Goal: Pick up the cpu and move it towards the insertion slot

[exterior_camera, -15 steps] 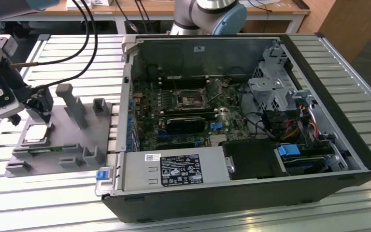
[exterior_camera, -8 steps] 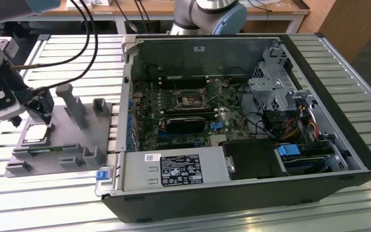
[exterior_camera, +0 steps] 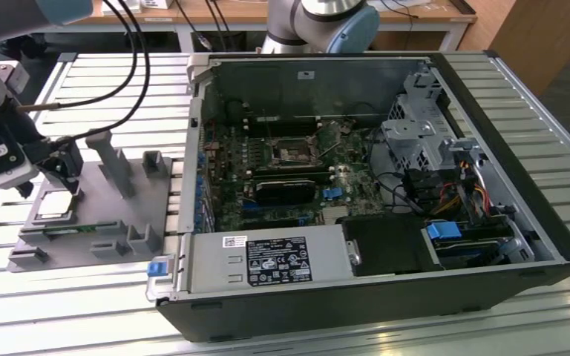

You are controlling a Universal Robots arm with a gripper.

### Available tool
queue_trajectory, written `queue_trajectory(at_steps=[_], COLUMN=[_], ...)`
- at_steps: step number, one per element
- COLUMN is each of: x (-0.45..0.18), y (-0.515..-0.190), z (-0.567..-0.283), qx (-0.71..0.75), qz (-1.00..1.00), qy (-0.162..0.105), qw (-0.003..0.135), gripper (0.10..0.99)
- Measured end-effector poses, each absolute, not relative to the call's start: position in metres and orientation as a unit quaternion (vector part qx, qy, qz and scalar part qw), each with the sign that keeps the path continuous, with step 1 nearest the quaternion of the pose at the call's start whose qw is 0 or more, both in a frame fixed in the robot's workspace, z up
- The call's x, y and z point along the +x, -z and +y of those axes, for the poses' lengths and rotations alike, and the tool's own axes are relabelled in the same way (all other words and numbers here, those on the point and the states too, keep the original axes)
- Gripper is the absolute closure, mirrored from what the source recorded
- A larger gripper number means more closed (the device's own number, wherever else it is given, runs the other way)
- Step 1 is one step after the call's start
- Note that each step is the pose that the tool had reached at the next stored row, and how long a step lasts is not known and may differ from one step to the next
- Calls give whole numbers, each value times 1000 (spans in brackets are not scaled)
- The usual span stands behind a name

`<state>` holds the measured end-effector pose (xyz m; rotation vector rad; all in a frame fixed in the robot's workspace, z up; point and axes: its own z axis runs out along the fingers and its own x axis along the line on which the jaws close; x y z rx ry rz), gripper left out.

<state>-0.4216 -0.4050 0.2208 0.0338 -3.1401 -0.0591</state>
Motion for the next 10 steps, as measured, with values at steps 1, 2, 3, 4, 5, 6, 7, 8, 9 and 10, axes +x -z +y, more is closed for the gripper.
queue_trajectory(at_steps=[1, 2, 3, 4, 5, 6, 7, 8, 9, 10], x=[-422, -422, -422, -422, -422, -422, -422, -422, -422, -422], y=[-220, -220, -220, -220, -219, -219, -218, -218, -217, -217], z=[-405, -405, -405, -405, -406, -406, -406, -406, -406, -406], qx=[11, 11, 11, 11, 11, 11, 11, 11, 11, 11], qz=[-1000, -1000, -1000, -1000, -1000, -1000, -1000, -1000, -1000, -1000], qy=[19, 19, 19, 19, 19, 19, 19, 19, 19, 19], qw=[0, 1, 1, 0, 1, 0, 0, 1, 1, 1], gripper=[380, 380, 380, 380, 380, 380, 380, 380, 380, 380])
